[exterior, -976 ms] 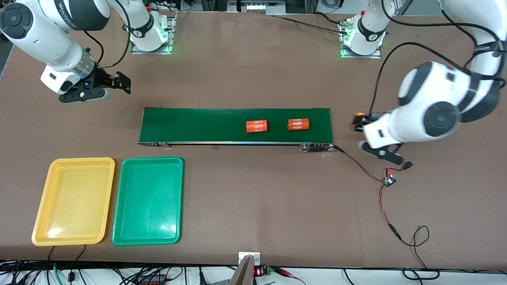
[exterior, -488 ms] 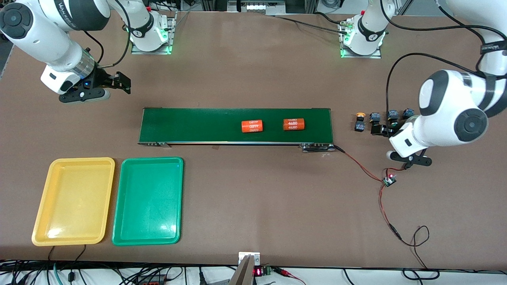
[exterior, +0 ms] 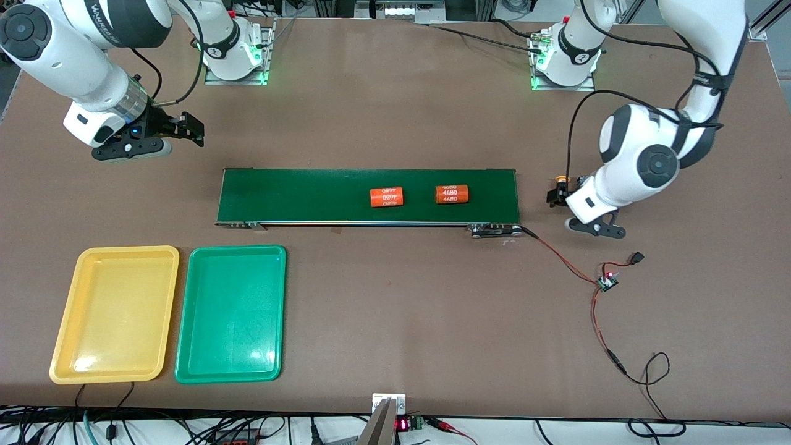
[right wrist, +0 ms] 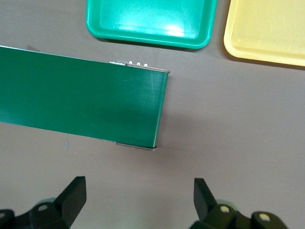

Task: Sort buttons by color to trays
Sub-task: 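Grasp a yellow-capped button with the left gripper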

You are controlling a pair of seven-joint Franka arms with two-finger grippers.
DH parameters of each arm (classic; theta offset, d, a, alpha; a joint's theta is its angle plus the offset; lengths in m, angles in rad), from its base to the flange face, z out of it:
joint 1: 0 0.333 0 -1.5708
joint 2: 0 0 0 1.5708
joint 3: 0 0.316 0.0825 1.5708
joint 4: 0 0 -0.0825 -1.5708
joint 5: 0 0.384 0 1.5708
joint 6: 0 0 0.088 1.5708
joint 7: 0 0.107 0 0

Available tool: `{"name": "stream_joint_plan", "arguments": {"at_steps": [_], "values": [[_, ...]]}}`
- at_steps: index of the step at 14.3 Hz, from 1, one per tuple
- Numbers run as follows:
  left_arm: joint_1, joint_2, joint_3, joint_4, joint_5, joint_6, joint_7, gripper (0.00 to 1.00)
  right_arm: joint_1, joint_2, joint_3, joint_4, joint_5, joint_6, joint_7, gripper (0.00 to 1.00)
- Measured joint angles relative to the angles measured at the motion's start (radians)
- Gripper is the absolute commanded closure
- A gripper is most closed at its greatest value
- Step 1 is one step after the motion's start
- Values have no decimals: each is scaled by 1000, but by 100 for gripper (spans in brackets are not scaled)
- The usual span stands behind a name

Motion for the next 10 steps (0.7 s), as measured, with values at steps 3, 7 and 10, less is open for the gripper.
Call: {"name": "stream_joint_plan", "arguments": {"at_steps": [3, 7, 10], "values": [[-4, 23, 8, -32, 0, 29, 0, 0, 0, 0, 0, 0, 0, 0, 0, 0], [-16, 79, 21, -63, 0, 115, 0, 0, 0, 0, 0, 0, 0, 0, 0, 0], [-19, 95, 25, -88, 0, 132, 0, 0, 0, 0, 0, 0, 0, 0, 0, 0]]}}
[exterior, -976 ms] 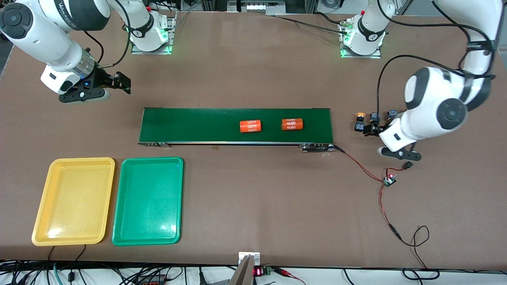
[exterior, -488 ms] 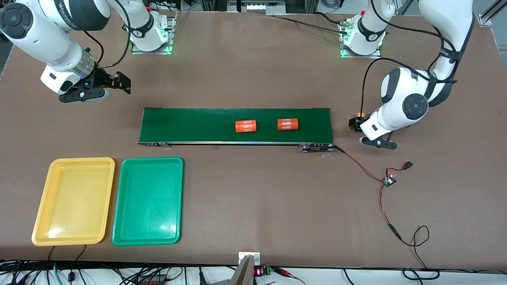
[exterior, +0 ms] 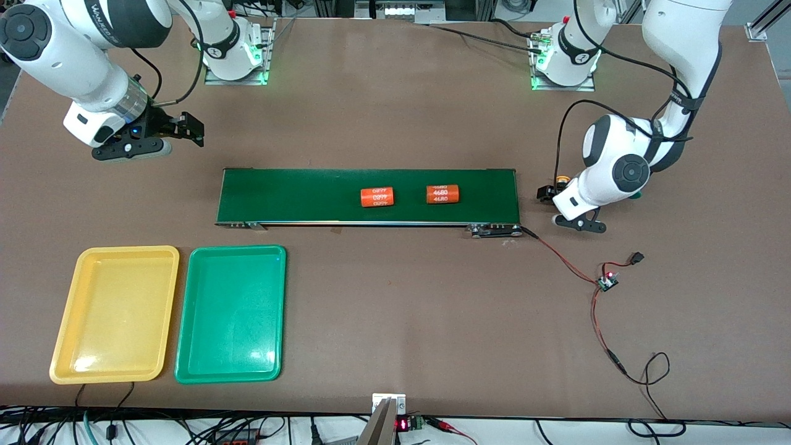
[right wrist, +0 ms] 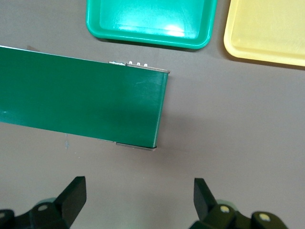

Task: Sort buttons by color to trays
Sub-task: 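Grasp a yellow-capped button with the left gripper, then place the yellow-capped button on the conveyor belt with the left gripper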

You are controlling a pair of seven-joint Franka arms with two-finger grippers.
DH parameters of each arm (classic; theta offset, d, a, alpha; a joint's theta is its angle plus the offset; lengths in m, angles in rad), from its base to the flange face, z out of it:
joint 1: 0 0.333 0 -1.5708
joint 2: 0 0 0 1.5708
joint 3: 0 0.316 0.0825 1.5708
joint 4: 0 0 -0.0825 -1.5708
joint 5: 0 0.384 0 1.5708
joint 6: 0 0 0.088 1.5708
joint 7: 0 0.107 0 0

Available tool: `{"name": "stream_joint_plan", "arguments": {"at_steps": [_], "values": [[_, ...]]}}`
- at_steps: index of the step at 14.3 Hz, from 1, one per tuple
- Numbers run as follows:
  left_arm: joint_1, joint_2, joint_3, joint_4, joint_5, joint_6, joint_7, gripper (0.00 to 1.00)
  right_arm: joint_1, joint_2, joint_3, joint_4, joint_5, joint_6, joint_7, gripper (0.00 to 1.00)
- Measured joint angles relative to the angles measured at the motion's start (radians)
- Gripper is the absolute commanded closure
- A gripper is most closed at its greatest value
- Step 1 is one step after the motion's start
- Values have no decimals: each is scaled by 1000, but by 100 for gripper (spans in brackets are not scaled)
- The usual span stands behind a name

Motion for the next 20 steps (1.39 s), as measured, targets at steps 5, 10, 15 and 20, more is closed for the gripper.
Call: {"name": "stream_joint_plan", "arguments": {"at_steps": [5, 10, 15, 20], "values": [[-3, 0, 3, -21, 0, 1, 0, 55, 0, 0, 0, 0, 0, 0, 0, 0], [-3, -4, 5, -22, 0, 1, 0, 84, 0, 0, 0, 0, 0, 0, 0, 0], [-5, -70, 5, 72, 0, -172, 0, 84, 0, 0, 0, 0, 0, 0, 0, 0], [-78, -99, -82, 236, -92, -323, -150, 84, 0, 0, 0, 0, 0, 0, 0, 0]]}}
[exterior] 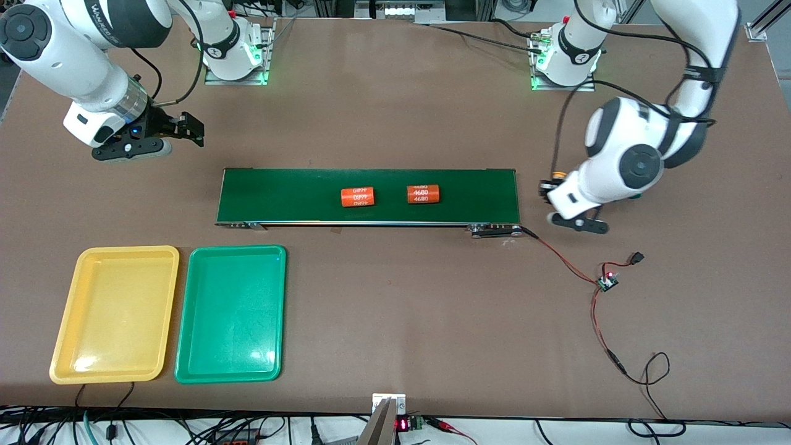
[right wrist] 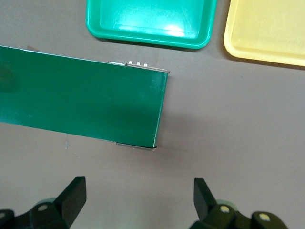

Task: Sort buttons by color to trays
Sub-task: 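Place the yellow-capped button on the conveyor belt with the left gripper, then grasp the second yellow-capped button with the left gripper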

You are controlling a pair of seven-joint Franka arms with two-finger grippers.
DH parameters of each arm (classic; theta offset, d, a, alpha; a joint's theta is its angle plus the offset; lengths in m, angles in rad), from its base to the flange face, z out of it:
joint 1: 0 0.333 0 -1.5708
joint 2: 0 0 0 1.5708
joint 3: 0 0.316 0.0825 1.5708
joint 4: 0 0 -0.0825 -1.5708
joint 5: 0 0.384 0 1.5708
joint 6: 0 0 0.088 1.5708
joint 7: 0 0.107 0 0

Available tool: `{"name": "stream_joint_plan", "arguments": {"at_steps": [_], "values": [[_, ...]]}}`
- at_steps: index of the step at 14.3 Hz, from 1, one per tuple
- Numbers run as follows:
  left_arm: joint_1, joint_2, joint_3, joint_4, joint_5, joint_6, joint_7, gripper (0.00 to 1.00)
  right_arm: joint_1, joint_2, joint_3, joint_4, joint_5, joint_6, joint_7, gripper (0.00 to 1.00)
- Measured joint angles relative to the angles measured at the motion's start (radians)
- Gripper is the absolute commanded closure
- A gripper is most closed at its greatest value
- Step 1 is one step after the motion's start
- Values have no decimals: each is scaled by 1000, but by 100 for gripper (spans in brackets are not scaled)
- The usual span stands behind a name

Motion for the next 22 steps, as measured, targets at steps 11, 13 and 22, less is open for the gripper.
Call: {"name": "stream_joint_plan", "arguments": {"at_steps": [11, 13, 22], "values": [[-120, 127, -49, 42, -37, 174, -238, 0, -1, 0, -3, 0, 0, 42, 0, 0], [-109, 92, -42, 61, -37, 118, -239, 0, -1, 0, -3, -7, 0, 75, 0, 0], [31, -3, 207, -2, 78, -121, -18, 0, -1, 0, -4, -27, 0, 105, 0, 0]]}}
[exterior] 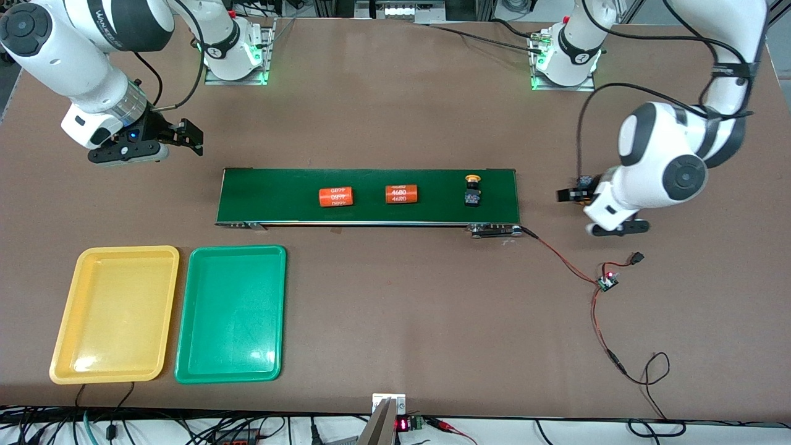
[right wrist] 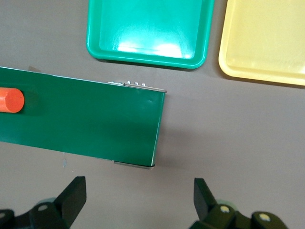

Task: Sort buttons by color to trays
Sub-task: 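Grasp the second yellow-capped button with the left gripper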

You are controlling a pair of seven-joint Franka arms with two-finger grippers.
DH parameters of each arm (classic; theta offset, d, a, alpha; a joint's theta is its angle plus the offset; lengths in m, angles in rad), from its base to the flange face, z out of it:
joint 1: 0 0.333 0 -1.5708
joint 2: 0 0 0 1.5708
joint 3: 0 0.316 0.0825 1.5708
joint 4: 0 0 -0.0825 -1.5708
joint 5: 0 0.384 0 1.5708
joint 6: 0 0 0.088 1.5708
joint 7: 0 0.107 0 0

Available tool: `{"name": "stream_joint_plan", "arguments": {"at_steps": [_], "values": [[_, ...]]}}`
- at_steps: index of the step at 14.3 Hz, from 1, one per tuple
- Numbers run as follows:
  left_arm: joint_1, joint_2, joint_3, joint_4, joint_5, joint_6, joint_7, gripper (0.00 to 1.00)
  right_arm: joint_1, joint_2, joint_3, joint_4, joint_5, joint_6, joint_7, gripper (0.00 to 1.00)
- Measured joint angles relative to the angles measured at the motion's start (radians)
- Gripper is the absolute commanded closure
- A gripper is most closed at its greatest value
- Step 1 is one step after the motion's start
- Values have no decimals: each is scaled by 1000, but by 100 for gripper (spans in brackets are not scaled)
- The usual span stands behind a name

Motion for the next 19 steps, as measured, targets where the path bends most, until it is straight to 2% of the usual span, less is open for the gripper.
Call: {"name": "stream_joint_plan", "arguments": {"at_steps": [3, 6, 9, 11, 13, 14, 16, 19], "values": [[9, 13, 41, -96, 39, 69, 58, 0, 0, 0, 0, 0, 0, 0, 0, 0], [6, 14, 38, -212, 42, 201, 66, 0, 0, 0, -1, -1, 0, -1, 0, 0], [4, 8, 38, -270, 42, 282, 137, 0, 0, 0, -3, -1, 0, -2, 0, 0], [5, 5, 39, -332, 42, 395, 160, 3, 0, 0, -4, -1, 0, -8, 0, 0], [5, 5, 39, -385, 42, 472, 170, 14, 0, 0, -4, -2, 0, -10, 0, 0], [5, 5, 39, -398, 43, 484, 172, 24, 0, 0, -5, -2, 0, -11, 0, 0], [5, 5, 39, -411, 43, 490, 174, 44, 0, 0, -7, -2, 0, -11, 0, 0], [6, 4, 40, -414, 43, 490, 174, 64, -1, 0, -10, -2, 0, -12, 0, 0]]}}
